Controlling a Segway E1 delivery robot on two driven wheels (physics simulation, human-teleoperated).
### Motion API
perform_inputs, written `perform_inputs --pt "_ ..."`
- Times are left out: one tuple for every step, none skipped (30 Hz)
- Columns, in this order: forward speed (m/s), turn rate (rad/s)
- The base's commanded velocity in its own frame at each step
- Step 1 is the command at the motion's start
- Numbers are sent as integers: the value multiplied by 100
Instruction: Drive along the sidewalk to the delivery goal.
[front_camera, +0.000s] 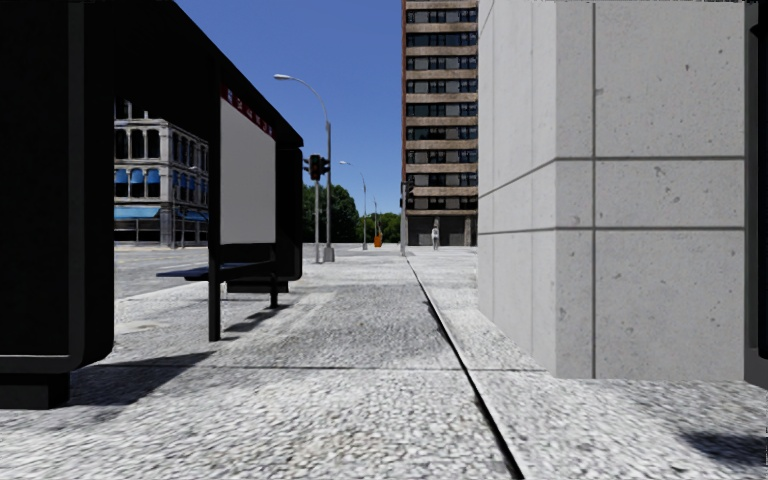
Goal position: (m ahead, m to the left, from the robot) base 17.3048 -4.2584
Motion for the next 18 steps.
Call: perform_inputs --pt "200 0" --pt "200 0" --pt "200 0" --pt "200 0" --pt "200 0" --pt "200 0" --pt "200 0" --pt "200 0" --pt "200 0" --pt "200 0" --pt "200 0" --pt "200 0" --pt "200 -31" --pt "200 -78" --pt "200 -78" --pt "200 -94" --pt "200 -22" --pt "200 -6"
